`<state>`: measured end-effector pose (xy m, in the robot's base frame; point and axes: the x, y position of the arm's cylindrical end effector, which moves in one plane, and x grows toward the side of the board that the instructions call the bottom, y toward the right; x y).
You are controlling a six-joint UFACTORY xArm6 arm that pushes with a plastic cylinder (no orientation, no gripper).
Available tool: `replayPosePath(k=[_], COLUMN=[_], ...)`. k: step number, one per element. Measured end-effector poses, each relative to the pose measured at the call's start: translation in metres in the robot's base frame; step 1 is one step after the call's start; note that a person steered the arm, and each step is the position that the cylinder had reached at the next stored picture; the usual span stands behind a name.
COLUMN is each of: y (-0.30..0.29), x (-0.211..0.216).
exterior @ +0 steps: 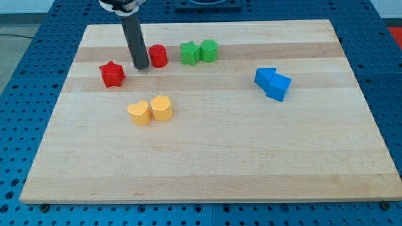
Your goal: Move the red star to the left side of the red circle
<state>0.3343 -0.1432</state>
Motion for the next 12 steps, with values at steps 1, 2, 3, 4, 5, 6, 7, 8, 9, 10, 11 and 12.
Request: replayPosePath(k=[1,2,3,4,5,6,7,8,9,10,11,12], y=[0.015,0.024,0.004,0.004,0.004,0.002,-0.027,-0.072,-0.111,-0.114,-0.117,-0.117], x=[-0.002,-0.002,-0.002,-0.001,0.017,0.044,0.051,0.051,0.048,0.046,0.045,0.045])
